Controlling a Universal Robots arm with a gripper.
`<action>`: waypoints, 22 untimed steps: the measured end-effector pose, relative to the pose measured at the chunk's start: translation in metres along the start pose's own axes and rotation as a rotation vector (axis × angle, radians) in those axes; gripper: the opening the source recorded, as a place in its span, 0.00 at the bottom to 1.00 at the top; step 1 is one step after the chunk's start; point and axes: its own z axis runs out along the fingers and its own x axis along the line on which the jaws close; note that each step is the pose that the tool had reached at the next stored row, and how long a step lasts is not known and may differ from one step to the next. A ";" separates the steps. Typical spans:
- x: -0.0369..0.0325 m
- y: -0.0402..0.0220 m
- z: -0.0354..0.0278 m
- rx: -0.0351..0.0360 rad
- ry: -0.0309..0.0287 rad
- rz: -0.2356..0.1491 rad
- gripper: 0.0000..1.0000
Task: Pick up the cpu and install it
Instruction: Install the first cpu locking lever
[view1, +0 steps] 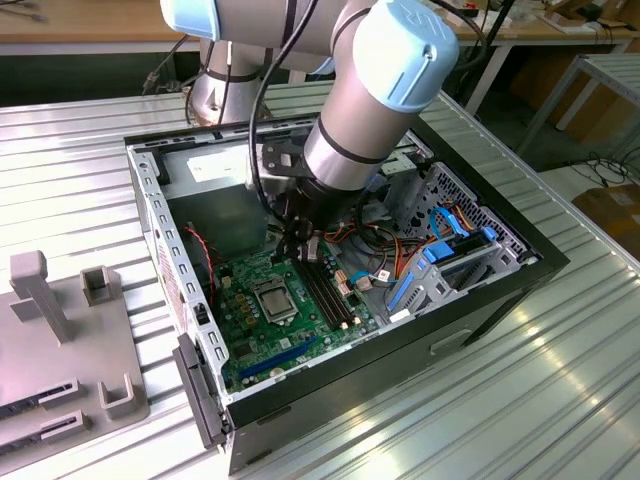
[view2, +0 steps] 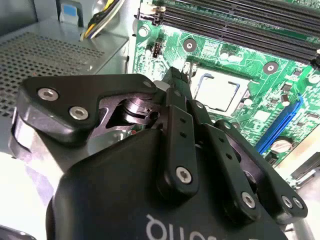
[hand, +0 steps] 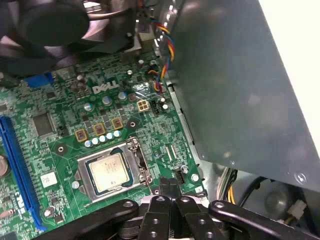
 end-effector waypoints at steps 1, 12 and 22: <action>0.0001 0.0000 -0.0001 -0.0002 0.0016 -0.013 0.11; 0.0002 0.0008 0.0001 0.0245 0.0044 -0.106 0.11; 0.0022 0.0061 0.0010 0.0227 0.0119 -0.182 0.11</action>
